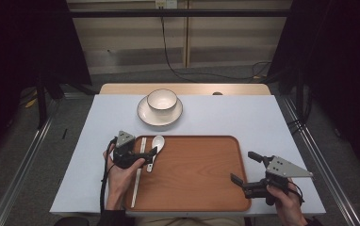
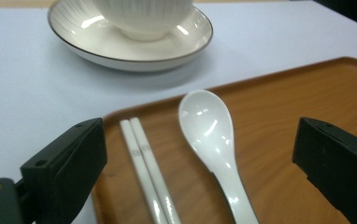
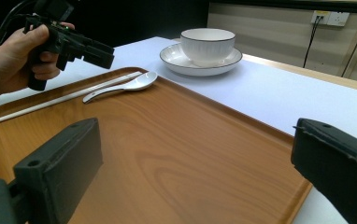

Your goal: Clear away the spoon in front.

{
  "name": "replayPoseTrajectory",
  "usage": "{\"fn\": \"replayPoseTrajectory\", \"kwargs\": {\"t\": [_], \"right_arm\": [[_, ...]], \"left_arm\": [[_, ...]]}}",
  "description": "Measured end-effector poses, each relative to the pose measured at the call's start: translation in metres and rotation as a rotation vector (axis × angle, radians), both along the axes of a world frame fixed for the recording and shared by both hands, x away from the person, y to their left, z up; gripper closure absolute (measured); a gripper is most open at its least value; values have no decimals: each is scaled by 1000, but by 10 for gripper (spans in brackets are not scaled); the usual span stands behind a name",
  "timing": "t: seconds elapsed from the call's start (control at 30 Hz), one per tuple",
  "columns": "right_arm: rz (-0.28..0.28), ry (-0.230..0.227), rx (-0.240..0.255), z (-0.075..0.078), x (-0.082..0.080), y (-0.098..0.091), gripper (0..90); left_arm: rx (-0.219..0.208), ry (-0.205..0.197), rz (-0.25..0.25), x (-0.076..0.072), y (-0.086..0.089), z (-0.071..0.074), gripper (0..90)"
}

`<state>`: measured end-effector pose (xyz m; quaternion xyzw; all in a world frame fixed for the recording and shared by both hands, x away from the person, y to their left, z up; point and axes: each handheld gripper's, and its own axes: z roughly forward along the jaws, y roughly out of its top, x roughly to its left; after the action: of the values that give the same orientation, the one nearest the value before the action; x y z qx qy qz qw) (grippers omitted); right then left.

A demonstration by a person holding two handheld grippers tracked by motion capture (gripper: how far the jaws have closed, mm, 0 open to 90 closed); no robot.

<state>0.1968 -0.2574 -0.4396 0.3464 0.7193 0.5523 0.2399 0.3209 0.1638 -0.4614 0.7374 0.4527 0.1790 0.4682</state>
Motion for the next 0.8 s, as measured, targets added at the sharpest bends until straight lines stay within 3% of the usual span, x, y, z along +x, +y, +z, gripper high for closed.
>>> {"fn": "replayPoseTrajectory", "kwargs": {"t": [0.1, 0.23, 0.43, 0.5, 0.57, 0.63, 0.7, 0.8], "right_arm": [[-6, 8, 7, 0, 1, 0, 19], [-4, 2, 3, 0, 0, 0, 19], [-5, 1, 6, 0, 0, 0, 19], [-6, 0, 6, 0, 0, 0, 19], [-6, -2, 2, 0, 0, 0, 19], [-5, -2, 1, 0, 0, 0, 19], [-5, -2, 1, 0, 0, 0, 19], [-9, -3, 5, 0, -1, 0, 19]], "left_arm": [[-23, -3, -2, 5, 4, 3, 39], [4, -23, 28, 12, 5, 8, 37], [-3, -76, 16, 22, 7, 17, 28], [14, -91, 18, 27, 7, 20, 33], [-3, -111, 13, 31, 7, 22, 33], [-21, -100, 8, 37, 7, 23, 33], [-10, -109, 15, 43, 6, 25, 35], [-7, -69, 9, 49, 6, 29, 28]]}}
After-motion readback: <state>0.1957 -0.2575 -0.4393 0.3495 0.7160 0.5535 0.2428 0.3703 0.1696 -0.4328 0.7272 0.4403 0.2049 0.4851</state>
